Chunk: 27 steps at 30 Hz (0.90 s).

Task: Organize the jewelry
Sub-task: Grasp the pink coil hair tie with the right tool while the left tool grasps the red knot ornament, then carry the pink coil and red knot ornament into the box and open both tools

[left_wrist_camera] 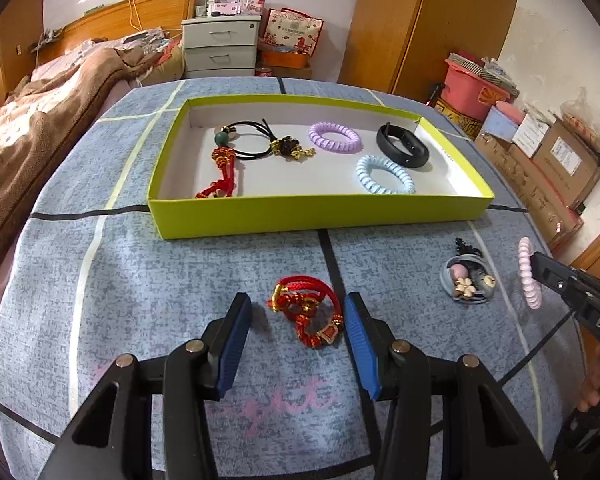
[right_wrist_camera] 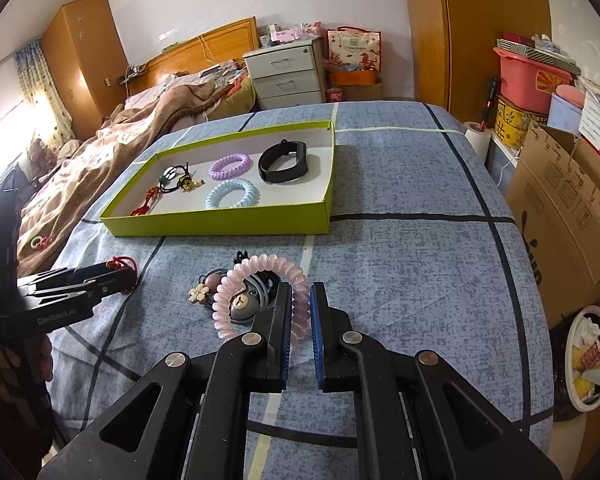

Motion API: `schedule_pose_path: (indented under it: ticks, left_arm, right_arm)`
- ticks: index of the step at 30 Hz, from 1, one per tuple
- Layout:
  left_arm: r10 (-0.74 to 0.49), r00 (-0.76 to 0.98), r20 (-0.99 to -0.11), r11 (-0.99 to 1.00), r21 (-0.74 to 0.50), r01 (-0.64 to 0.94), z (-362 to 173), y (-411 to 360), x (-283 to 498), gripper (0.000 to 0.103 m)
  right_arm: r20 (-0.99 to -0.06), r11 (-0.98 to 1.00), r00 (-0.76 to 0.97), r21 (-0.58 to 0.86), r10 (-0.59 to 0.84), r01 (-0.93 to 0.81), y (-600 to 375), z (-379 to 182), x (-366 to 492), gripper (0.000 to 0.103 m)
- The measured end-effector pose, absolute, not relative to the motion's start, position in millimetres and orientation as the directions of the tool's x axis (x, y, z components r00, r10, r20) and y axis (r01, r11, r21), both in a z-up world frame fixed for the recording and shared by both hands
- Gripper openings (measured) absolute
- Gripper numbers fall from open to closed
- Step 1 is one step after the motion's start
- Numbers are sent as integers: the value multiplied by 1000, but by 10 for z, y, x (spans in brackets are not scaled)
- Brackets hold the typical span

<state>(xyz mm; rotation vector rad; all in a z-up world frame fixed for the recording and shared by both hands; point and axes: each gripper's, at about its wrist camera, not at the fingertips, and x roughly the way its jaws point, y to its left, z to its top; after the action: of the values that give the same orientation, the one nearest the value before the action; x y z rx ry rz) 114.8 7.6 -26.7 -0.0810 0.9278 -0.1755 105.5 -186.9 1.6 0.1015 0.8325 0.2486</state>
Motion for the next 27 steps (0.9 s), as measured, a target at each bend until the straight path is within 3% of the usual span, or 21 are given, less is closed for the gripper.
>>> schedule_pose_path:
  ticks: [3,7,11,20,27]
  left_arm:
    - [-173,590,-789,985,-131,113,-268,60,1147,49]
    - [-160,593,-789,987,-118,109,-262,67,1139,31]
    - [-164,591,-790,986,-119,115,-256,78,1139,24]
    - [-181,594,-784,983,-132,125,-237,88,1131,16]
    - [-198,601,-775,980,-145,136,-173,110,1123,16]
  right_arm:
    - [-718,966,646,187,260,-181,-1873,18,1044,10]
    - [-717,966,647,188,259,-178,-1870,17,1052,10]
    - [-719,966,645,190,259,-177,-1863,15,1058,10]
    - [-718,966,646,186,258,-179,-1853,35,1059,10]
    - [-712,965,651,187,263,-184,-1827,93,1080,10]
